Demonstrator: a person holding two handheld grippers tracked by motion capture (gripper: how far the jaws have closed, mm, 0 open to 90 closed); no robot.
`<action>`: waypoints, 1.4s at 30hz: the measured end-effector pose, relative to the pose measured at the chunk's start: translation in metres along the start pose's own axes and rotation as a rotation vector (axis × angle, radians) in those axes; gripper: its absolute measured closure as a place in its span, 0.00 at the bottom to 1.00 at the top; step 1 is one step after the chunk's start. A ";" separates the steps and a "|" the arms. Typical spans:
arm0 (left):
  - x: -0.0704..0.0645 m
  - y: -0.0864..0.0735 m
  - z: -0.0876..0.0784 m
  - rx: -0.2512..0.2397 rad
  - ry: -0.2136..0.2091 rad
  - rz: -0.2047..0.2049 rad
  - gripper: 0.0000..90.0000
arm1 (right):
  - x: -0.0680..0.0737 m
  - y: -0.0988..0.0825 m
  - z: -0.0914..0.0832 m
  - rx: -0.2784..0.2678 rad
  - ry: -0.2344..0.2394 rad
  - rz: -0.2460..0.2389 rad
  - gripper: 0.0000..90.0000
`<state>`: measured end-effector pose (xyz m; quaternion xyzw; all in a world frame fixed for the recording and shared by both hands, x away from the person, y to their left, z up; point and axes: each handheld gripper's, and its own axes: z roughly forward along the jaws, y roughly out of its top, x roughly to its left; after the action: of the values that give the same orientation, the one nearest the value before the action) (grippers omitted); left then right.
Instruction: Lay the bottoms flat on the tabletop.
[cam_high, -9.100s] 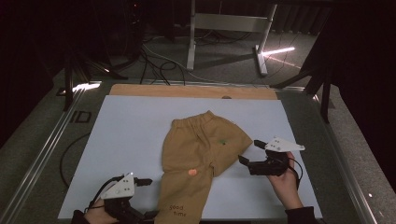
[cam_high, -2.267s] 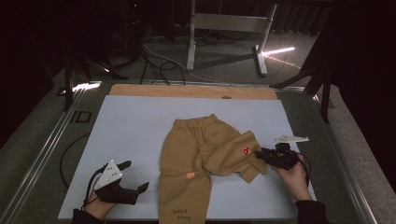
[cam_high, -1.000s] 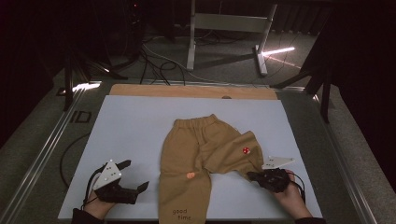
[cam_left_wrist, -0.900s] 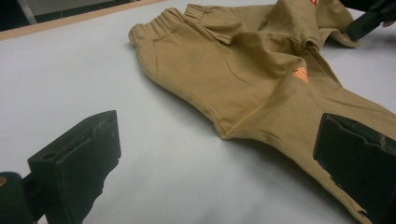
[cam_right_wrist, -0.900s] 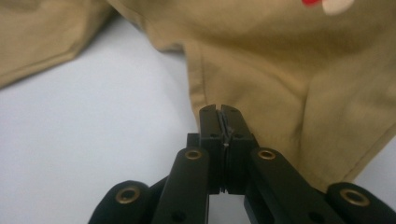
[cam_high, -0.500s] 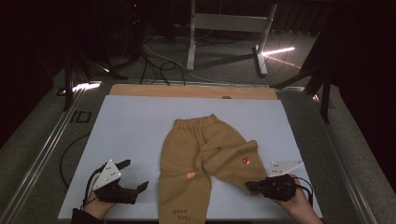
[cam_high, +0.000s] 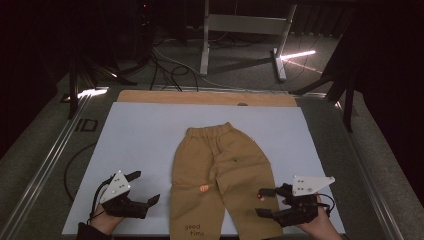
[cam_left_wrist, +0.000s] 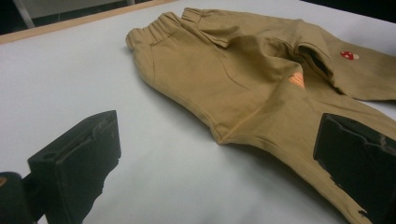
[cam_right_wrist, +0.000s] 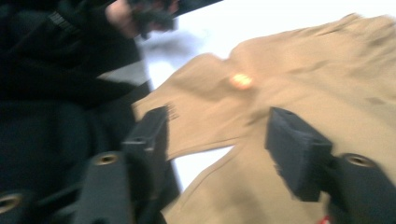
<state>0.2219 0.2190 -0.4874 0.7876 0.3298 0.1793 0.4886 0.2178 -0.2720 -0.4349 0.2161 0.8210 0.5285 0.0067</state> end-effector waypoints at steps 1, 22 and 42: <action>0.000 0.000 0.000 0.001 -0.002 -0.007 0.02 | -0.004 -0.001 -0.001 -0.017 0.002 0.001 0.25; 0.018 0.032 0.032 0.045 -0.049 -0.093 0.01 | -0.087 0.005 0.020 -0.044 -0.220 0.006 0.12; 0.057 0.065 0.133 0.236 0.116 -0.151 0.05 | -0.182 0.035 0.071 0.027 -0.354 0.143 0.20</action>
<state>0.3658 0.1522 -0.4930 0.8009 0.4346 0.1469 0.3848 0.4116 -0.2641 -0.4754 0.3638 0.7965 0.4701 0.1105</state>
